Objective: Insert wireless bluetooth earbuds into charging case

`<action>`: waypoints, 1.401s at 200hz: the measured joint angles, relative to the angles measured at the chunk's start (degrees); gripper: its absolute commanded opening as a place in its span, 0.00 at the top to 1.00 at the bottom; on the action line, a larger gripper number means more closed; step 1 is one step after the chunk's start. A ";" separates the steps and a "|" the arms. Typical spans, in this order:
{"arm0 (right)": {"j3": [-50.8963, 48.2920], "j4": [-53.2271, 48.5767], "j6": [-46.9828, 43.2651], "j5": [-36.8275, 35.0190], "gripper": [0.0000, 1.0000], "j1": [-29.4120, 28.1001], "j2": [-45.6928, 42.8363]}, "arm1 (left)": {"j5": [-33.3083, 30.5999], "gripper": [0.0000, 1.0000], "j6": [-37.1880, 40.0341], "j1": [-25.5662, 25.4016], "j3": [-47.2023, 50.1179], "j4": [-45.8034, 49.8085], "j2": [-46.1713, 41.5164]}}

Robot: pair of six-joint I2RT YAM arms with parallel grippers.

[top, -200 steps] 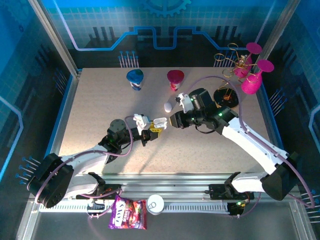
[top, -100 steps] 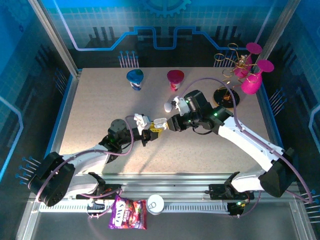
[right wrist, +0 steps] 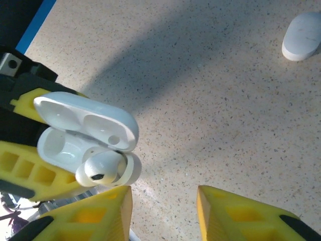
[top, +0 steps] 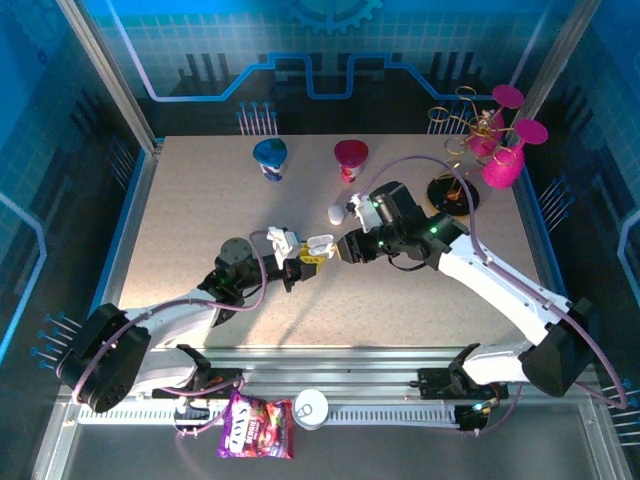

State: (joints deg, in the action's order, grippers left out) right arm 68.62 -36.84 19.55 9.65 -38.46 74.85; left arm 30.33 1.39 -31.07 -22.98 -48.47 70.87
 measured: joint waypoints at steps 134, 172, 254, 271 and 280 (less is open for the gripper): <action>0.24 2.38 -1.64 2.78 0.53 -1.68 1.68 | 0.85 1.00 -0.79 0.20 0.00 -0.52 0.00; 0.50 3.17 -1.18 2.80 0.45 -1.68 2.32 | 1.29 1.00 -1.33 0.22 0.00 -0.79 0.00; -3.45 8.35 0.09 3.65 0.37 0.87 -5.53 | 1.46 1.00 -1.31 0.26 0.00 -1.64 0.00; -7.15 10.60 2.12 2.73 0.38 4.68 -9.01 | 1.46 1.00 -1.31 0.59 0.02 -2.27 0.00; -9.16 11.65 3.23 2.03 0.38 7.41 -10.10 | 1.46 1.00 -1.29 0.74 0.28 -2.99 0.00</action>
State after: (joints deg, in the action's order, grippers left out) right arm 59.46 -25.19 22.79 11.68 -31.05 64.75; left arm 31.79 0.10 -30.33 -22.70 -51.46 70.87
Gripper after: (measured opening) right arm 0.623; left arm 0.226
